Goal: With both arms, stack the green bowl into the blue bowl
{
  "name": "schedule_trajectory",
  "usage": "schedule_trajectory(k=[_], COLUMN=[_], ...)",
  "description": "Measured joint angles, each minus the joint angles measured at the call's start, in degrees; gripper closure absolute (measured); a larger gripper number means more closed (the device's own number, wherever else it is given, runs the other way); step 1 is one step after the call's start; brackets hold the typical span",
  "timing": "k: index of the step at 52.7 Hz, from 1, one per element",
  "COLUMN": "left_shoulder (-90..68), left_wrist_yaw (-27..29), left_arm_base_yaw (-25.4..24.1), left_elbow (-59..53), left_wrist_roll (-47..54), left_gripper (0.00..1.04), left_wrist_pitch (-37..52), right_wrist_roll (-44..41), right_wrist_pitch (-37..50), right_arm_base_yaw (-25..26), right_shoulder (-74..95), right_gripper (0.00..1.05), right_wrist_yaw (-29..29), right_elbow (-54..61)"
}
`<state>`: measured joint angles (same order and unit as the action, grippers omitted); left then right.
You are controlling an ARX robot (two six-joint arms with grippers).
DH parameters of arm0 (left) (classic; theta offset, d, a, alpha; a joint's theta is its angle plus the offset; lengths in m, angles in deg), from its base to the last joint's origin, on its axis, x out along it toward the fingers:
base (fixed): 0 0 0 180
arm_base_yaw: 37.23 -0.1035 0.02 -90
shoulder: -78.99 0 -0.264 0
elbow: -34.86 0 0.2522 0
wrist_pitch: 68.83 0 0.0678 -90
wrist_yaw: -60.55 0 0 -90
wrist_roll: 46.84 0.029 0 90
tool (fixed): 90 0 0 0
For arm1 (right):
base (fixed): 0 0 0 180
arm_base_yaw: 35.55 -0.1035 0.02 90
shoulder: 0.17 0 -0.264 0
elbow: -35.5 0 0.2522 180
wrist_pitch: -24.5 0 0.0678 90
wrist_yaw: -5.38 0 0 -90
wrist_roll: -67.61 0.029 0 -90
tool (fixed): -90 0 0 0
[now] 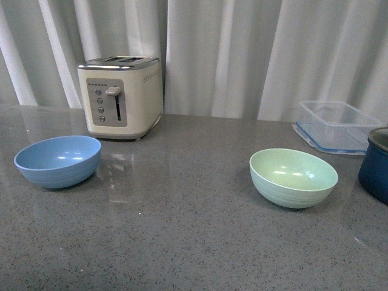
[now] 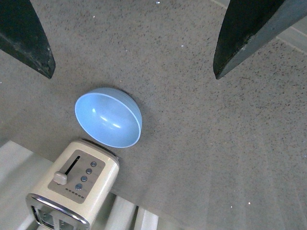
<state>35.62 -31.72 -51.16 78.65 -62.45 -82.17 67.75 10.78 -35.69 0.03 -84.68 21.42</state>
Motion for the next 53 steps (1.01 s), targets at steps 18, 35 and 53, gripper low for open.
schedule_trajectory(k=[18, 35, 53], left_shoulder=[-23.6, -42.1, -58.9], left_wrist_yaw=[-2.8, -4.0, -2.4], left_arm_base_yaw=[-0.5, 2.5, 6.0], left_elbow=[16.9, 29.7, 43.7], left_wrist_roll=[-7.4, -11.2, -11.6], left_gripper=[0.07, 0.07, 0.07], left_wrist_pitch=[-2.0, -4.4, -8.3], right_wrist_roll=[0.0, 0.0, 0.0], right_wrist_pitch=[0.0, 0.0, 0.0], right_arm_base_yaw=[0.0, 0.0, 0.0], right_shoulder=[0.0, 0.0, 0.0], right_gripper=[0.1, 0.1, 0.1], right_wrist_yaw=[0.0, 0.0, 0.0], right_elbow=[0.0, 0.0, 0.0])
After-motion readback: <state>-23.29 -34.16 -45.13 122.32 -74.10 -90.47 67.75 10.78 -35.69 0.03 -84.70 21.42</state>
